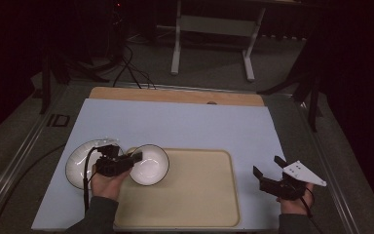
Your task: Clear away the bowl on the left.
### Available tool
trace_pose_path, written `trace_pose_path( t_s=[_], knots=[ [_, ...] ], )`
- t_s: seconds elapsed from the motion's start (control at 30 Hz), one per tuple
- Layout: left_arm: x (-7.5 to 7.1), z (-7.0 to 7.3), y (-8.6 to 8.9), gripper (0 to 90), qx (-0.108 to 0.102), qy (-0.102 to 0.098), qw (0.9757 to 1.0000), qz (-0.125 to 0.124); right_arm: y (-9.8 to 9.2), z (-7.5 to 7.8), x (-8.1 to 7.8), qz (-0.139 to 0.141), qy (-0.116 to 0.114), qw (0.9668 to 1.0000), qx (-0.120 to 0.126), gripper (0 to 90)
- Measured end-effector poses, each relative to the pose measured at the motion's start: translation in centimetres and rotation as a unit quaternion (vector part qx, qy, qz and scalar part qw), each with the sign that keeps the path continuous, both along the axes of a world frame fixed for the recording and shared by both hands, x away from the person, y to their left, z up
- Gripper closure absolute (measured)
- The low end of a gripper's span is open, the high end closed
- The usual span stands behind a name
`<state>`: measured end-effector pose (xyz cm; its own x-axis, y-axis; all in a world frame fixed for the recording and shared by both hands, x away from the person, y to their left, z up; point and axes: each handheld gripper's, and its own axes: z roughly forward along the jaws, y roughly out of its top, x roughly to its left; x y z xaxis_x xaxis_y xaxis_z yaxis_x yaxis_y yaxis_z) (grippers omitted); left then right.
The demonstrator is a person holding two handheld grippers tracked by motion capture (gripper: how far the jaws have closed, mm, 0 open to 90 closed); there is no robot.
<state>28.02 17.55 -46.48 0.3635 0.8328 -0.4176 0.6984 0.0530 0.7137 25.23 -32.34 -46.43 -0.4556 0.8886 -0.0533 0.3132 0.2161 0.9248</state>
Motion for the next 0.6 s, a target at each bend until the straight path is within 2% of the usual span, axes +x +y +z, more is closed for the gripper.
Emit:
trace_pose_path(
  t_s=[0.6],
  knots=[
    [0.2,-0.6,-1.2,77.4,0.005,0.003,0.9999,-0.014,0.0,0.0,0.0,0.001,0.0,1.0,0.0,13.5]
  ],
)
